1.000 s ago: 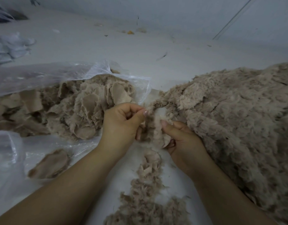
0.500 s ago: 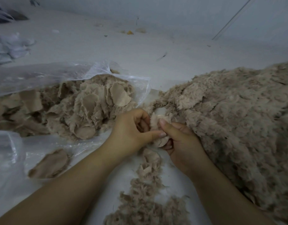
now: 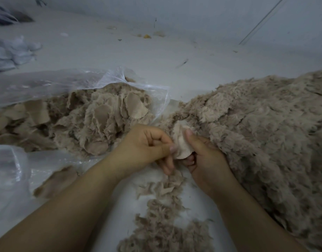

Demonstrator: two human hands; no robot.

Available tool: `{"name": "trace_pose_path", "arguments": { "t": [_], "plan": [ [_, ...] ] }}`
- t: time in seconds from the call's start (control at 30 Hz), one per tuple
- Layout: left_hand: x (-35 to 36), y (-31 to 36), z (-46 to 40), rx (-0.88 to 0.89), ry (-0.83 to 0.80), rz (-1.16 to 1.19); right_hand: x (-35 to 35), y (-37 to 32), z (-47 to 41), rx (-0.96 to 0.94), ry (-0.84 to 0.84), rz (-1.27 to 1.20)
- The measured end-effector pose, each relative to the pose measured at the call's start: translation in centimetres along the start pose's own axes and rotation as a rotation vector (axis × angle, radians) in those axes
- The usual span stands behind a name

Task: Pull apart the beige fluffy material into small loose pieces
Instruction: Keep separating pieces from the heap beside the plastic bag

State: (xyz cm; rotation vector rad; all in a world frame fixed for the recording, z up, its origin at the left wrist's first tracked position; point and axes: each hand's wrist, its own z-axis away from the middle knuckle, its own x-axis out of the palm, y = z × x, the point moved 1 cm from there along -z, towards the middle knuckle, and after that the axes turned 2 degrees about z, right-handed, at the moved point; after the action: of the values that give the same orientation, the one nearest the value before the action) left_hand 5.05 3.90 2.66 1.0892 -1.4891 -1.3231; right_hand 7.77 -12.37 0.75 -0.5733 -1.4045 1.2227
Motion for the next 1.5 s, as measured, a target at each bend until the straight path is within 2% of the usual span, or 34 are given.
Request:
{"name": "trace_pose_path", "arguments": {
  "t": [0.07, 0.13, 0.23, 0.37, 0.43, 0.6, 0.77, 0.87, 0.97, 1.07, 1.13, 1.2, 1.23, 1.37, 1.5],
  "plan": [
    [0.4, -0.2, -0.4, 0.098, 0.246, -0.066, -0.1, 0.1, -0.1, -0.003, -0.006, 0.020],
    [0.6, -0.5, -0.6, 0.136, 0.336, -0.171, -0.2, 0.2, -0.2, 0.007, 0.012, 0.070],
    [1.1, -1.0, -0.7, 0.152, 0.312, -0.235, 0.0, 0.3, -0.3, 0.044, 0.034, 0.055],
    [1.1, -1.2, -0.8, 0.219, 0.365, -0.275, -0.1, 0.2, -0.5, 0.106, 0.074, -0.065],
    [1.1, -1.0, -0.7, 0.233, 0.375, -0.266, -0.2, 0.2, -0.4, 0.090, 0.035, -0.066],
    [1.4, -0.8, -0.5, 0.238, 0.411, -0.248, -0.3, 0.3, -0.4, -0.032, -0.092, 0.076],
    [1.5, -1.0, -0.4, 0.244, 0.435, -0.228, -0.3, 0.5, -0.4, -0.060, -0.082, 0.126],
    [1.5, -1.1, -0.5, 0.271, 0.446, -0.351, -0.2, 0.5, -0.4, -0.071, -0.079, 0.130],
    [0.5, -0.7, -0.7, 0.329, 0.647, -0.438, -0.2, 0.6, -0.3, -0.079, -0.038, 0.129],
    [-2.0, 0.1, -0.5, 0.441, 0.787, -0.868, -0.2, 0.6, -0.4, -0.069, -0.003, 0.123],
    [-3.5, 0.1, -0.8, 0.260, 0.721, -1.179, -0.1, 0.5, -0.4, -0.053, 0.001, 0.104],
    [-3.7, -0.1, -0.8, 0.025, 0.648, -1.352, -0.1, 0.4, -0.4, -0.032, -0.006, 0.090],
    [-3.4, 0.0, -0.7, -0.028, 0.617, -1.385, -0.1, 0.3, -0.4, -0.021, -0.011, 0.083],
    [-3.3, 0.0, -0.9, -0.045, 0.665, -1.419, -0.1, 0.3, -0.4, 0.012, 0.000, 0.067],
    [-3.7, -0.7, -1.0, -0.147, 0.652, -1.397, -0.1, 0.3, -0.4, 0.034, 0.041, 0.018]
  ]
}}
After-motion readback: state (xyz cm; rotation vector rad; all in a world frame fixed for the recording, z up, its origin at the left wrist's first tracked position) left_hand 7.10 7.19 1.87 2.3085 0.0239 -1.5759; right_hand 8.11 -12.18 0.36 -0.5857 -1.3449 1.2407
